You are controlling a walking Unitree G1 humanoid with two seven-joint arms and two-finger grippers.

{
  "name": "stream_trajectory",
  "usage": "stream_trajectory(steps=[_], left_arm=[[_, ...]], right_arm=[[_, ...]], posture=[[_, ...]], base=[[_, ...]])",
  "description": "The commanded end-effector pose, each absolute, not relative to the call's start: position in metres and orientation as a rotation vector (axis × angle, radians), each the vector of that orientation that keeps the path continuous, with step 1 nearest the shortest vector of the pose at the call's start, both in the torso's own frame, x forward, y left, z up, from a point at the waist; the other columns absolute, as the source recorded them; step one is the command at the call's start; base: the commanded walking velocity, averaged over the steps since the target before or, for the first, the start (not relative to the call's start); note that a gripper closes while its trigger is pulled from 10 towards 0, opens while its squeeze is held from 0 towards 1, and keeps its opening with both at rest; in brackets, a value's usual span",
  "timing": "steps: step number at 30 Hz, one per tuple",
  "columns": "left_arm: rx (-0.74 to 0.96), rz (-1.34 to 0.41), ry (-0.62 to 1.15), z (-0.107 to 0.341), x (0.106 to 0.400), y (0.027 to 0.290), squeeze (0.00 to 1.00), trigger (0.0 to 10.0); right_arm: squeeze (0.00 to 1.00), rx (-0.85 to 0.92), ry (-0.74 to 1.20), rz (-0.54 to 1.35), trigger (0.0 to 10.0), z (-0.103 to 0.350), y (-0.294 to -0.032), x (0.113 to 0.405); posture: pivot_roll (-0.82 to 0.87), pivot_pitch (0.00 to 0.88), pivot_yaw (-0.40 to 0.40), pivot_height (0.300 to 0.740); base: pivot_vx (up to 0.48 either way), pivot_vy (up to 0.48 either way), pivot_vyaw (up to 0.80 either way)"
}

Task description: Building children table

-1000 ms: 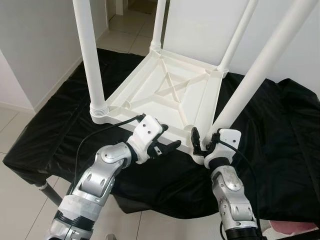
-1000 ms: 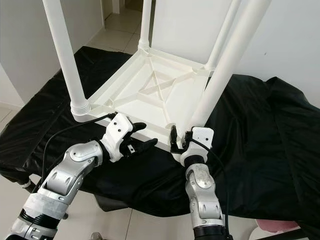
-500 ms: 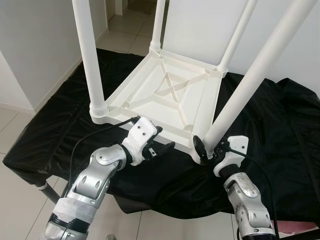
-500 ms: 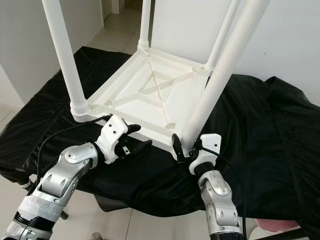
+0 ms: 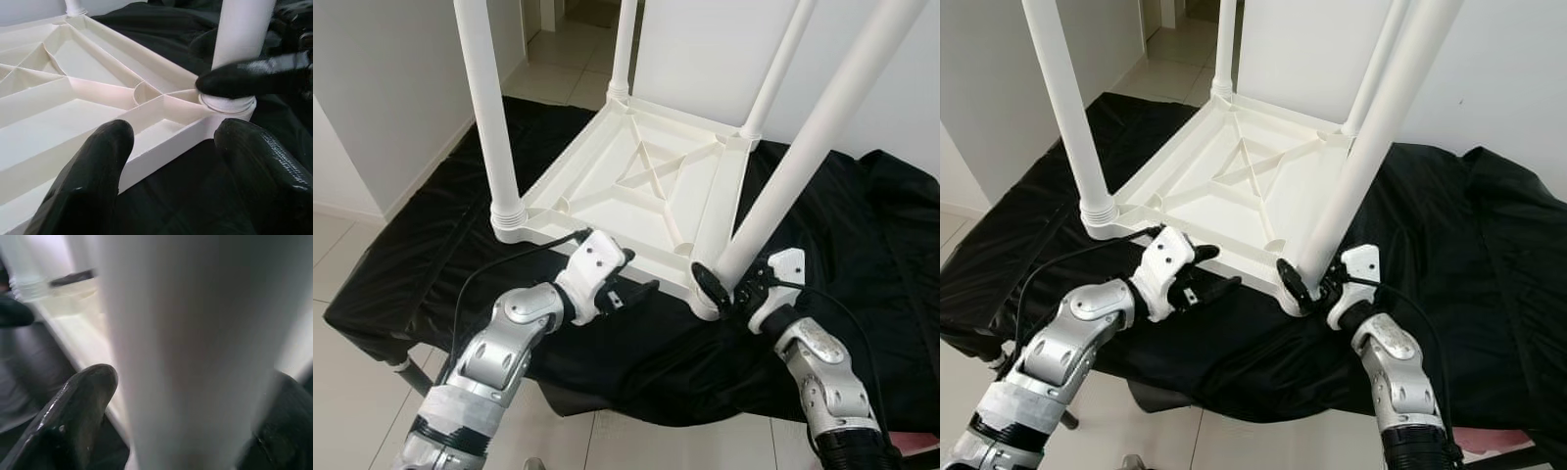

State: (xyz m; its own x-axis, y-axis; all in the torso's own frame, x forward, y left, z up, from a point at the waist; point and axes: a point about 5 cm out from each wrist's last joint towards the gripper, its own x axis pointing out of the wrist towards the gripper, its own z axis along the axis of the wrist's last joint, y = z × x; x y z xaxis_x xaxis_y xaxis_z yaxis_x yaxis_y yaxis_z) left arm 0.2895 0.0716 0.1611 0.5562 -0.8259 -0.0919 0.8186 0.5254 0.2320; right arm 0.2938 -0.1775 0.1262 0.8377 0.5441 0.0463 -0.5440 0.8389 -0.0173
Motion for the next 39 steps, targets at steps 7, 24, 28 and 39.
stream_trajectory(steps=[7, 24, 28, 39], left_arm=[[0.278, -1.043, -0.028, 0.161, 0.288, 0.064, 0.00, 10.0], [0.270, -1.063, -0.024, 0.160, 0.286, 0.063, 0.00, 10.0], [0.266, -1.066, -0.016, 0.158, 0.284, 0.064, 0.00, 10.0], [0.260, -1.063, -0.004, 0.156, 0.283, 0.065, 0.00, 10.0]], right_arm=[[0.00, -0.033, -0.023, 0.671, 0.0, 0.120, -0.176, 0.296], [0.00, -0.023, -0.040, 0.581, 10.0, 0.113, -0.182, 0.295], [0.00, -0.009, -0.068, 0.499, 10.0, 0.116, -0.184, 0.297], [0.00, 0.058, -0.088, 0.255, 10.0, 0.119, -0.184, 0.285]], posture=[[0.00, 0.007, -0.058, 0.740], [0.00, 0.000, -0.060, 0.740], [0.01, 0.000, -0.064, 0.740], [0.00, 0.002, -0.070, 0.740]], base=[[0.000, 0.000, 0.00], [0.000, 0.000, 0.00], [0.000, 0.000, 0.00], [0.000, 0.000, 0.00]])
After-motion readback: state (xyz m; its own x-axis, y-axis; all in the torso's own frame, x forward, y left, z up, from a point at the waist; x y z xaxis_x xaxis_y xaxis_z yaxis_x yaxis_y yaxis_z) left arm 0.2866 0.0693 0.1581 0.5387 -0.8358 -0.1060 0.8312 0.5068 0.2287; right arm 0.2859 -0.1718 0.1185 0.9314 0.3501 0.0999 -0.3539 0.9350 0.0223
